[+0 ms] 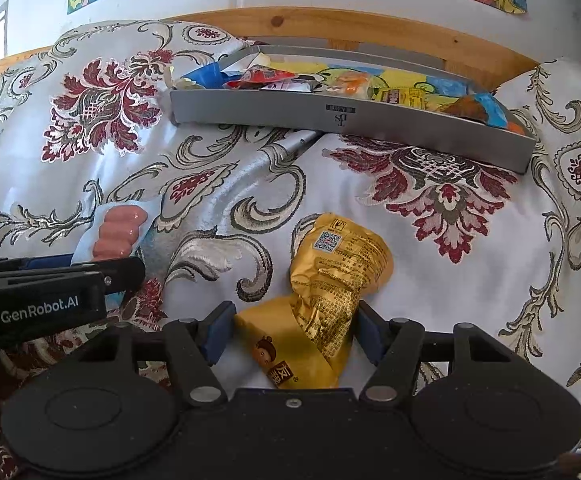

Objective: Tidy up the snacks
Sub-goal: 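Carry the sausage pack into the tray with the left tool while the right tool carries the sweets bag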

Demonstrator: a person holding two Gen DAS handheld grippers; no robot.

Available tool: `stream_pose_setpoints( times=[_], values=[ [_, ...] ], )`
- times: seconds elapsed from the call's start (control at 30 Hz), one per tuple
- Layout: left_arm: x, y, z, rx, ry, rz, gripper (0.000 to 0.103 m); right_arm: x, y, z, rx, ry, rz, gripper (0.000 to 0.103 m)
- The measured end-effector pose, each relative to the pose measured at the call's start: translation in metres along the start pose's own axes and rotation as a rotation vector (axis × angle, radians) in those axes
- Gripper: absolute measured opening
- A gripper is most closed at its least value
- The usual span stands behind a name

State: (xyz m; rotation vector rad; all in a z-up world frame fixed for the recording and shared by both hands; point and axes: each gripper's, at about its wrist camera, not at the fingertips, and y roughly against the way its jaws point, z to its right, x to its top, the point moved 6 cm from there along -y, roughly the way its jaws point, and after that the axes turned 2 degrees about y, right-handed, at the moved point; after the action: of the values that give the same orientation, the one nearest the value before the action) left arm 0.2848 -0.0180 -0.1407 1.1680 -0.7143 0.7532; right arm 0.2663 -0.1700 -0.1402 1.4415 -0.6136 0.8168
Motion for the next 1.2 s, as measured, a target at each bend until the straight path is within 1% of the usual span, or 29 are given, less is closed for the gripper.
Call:
stream_pose_setpoints(
  times=[0.13, 0.47, 0.67, 0.93, 1.07, 1.2],
  values=[
    [0.0, 0.0, -0.003, -0.015, 0.037, 0.012, 0.056, 0.001, 0.002, 0.001, -0.009, 0.003, 0.013, 0.065],
    [0.002, 0.006, -0.008, -0.05, 0.117, 0.055, 0.055, 0.007, 0.009, -0.006, -0.039, 0.069, 0.081, 0.065],
    [0.005, 0.013, -0.001, -0.079, 0.108, 0.102, 0.055, 0.009, 0.011, -0.008, -0.044, 0.086, 0.107, 0.065],
    [0.012, 0.025, 0.005, -0.088, 0.101, 0.171, 0.055, 0.017, 0.02, -0.003, -0.073, 0.095, 0.163, 0.065],
    [0.02, 0.036, 0.015, -0.097, 0.076, 0.2, 0.055, 0.026, 0.035, 0.003, -0.081, 0.085, 0.207, 0.065],
    [0.034, 0.048, 0.028, -0.095, 0.07, 0.231, 0.055, 0.04, 0.058, 0.011, -0.095, 0.111, 0.274, 0.065]
  ],
)
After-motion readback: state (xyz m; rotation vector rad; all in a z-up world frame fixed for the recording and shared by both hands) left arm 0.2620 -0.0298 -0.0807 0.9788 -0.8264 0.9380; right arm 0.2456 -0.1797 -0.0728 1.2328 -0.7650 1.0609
